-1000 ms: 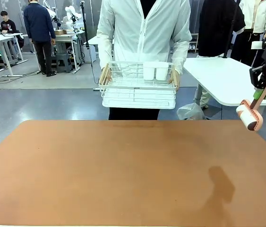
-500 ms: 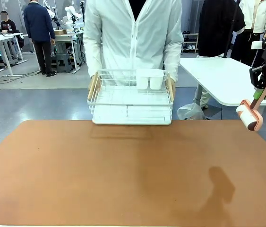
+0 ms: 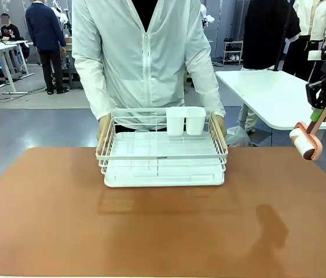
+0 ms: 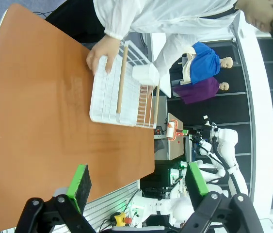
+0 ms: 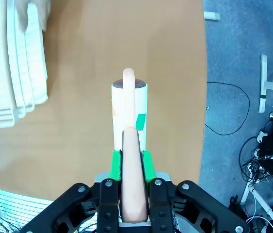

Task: Clean the table.
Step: Place the Lint Roller down when the Dish drying rack is positioned in the middle of the table.

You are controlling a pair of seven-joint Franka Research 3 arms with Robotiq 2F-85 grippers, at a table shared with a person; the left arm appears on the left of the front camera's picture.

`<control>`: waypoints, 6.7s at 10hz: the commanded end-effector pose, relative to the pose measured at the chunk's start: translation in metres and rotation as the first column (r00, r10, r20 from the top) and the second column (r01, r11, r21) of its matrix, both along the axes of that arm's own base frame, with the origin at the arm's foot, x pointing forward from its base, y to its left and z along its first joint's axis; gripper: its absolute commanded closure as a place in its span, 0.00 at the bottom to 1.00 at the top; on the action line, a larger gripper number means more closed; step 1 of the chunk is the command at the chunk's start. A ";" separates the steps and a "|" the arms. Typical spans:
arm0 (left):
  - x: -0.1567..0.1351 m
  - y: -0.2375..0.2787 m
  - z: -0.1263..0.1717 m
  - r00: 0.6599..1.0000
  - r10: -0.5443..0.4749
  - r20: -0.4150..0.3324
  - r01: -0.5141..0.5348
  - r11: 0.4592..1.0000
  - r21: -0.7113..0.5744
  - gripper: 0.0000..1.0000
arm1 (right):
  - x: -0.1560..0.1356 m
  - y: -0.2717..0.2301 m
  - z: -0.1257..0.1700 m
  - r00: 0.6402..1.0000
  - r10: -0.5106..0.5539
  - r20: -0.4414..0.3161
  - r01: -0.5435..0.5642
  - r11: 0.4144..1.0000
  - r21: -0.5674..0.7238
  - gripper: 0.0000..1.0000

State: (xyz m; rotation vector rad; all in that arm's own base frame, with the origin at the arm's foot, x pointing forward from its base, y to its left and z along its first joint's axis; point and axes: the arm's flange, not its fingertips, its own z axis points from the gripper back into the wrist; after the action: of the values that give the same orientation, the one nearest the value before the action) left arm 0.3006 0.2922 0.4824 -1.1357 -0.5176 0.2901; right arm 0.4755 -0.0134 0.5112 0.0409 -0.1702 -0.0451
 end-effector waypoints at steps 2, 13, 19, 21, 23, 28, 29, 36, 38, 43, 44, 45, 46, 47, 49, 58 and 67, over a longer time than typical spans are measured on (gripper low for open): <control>-0.001 0.002 0.001 1.000 -0.001 0.014 0.001 1.000 -0.008 0.00 | 0.001 0.004 0.003 1.000 -0.021 -0.003 0.021 1.000 -0.007 0.79; -0.001 0.002 0.001 1.000 -0.001 0.014 0.001 1.000 -0.008 0.00 | 0.001 0.004 0.003 1.000 -0.021 -0.003 0.021 1.000 -0.007 0.79; -0.001 0.002 0.001 1.000 -0.001 0.014 0.001 1.000 -0.008 0.00 | 0.001 0.004 0.003 1.000 -0.021 -0.003 0.021 1.000 -0.007 0.79; -0.001 0.002 0.001 1.000 -0.001 0.014 0.001 1.000 -0.008 0.00 | 0.001 0.004 0.003 1.000 -0.021 -0.003 0.021 1.000 -0.007 0.79; -0.001 0.002 0.001 1.000 -0.001 0.014 0.001 1.000 -0.008 0.00 | 0.000 0.000 0.000 1.000 0.000 0.000 0.000 1.000 0.000 0.79; -0.001 0.002 0.001 1.000 -0.001 0.014 0.001 1.000 -0.008 0.00 | 0.008 0.014 0.009 0.635 -0.763 -0.121 0.772 0.632 0.068 0.79; -0.001 0.002 0.001 1.000 -0.001 0.014 0.001 1.000 -0.008 0.00 | 0.008 0.019 0.001 0.500 -0.854 -0.142 0.866 0.493 0.085 0.79; -0.001 0.002 0.001 1.000 -0.001 0.014 0.001 1.000 -0.008 0.00 | 0.018 0.036 -0.078 0.068 -0.981 -0.180 0.913 -0.011 0.408 0.79; -0.001 0.002 0.001 1.000 -0.001 0.014 0.001 1.000 -0.008 0.00 | 0.014 0.038 -0.096 0.065 -0.989 -0.131 0.900 0.001 0.435 0.79; -0.001 0.002 0.001 1.000 -0.001 0.014 0.001 1.000 -0.008 0.00 | -0.002 0.030 -0.149 0.075 -0.981 -0.181 0.867 -0.025 0.498 0.79; -0.001 0.002 0.001 1.000 -0.001 0.014 0.001 1.000 -0.008 0.00 | -0.002 0.031 -0.158 0.088 -0.983 -0.163 0.866 -0.006 0.499 0.79; -0.001 0.002 0.001 1.000 -0.001 0.014 0.001 1.000 -0.008 0.00 | -0.003 0.031 -0.163 0.118 -0.980 -0.159 0.857 0.020 0.515 0.79; -0.001 0.002 0.001 1.000 -0.001 0.014 0.001 1.000 -0.008 0.00 | -0.004 0.029 -0.169 0.130 -0.975 -0.182 0.859 0.019 0.512 0.79; -0.001 0.002 0.001 1.000 -0.001 0.014 0.001 1.000 -0.008 0.00 | -0.004 0.029 -0.173 0.129 -0.975 -0.182 0.859 0.018 0.512 0.79; -0.001 0.002 0.001 1.000 -0.001 0.014 0.001 1.000 -0.008 0.00 | -0.005 0.032 -0.179 0.135 -0.973 -0.185 0.869 0.026 0.495 0.79; -0.001 0.002 0.001 1.000 -0.001 0.014 0.001 1.000 -0.008 0.00 | -0.014 0.038 -0.164 0.144 -0.976 -0.165 0.913 0.067 0.403 0.38; -0.001 0.002 0.001 1.000 -0.001 0.014 0.001 1.000 -0.008 0.00 | -0.027 0.044 -0.125 0.147 -0.982 -0.119 0.966 0.117 0.230 0.00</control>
State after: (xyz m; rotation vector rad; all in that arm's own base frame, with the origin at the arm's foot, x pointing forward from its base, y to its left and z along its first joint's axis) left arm 0.3008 0.2920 0.4825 -1.1355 -0.5171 0.2896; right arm 0.4465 0.0238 0.3847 0.2137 -0.2302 -1.4520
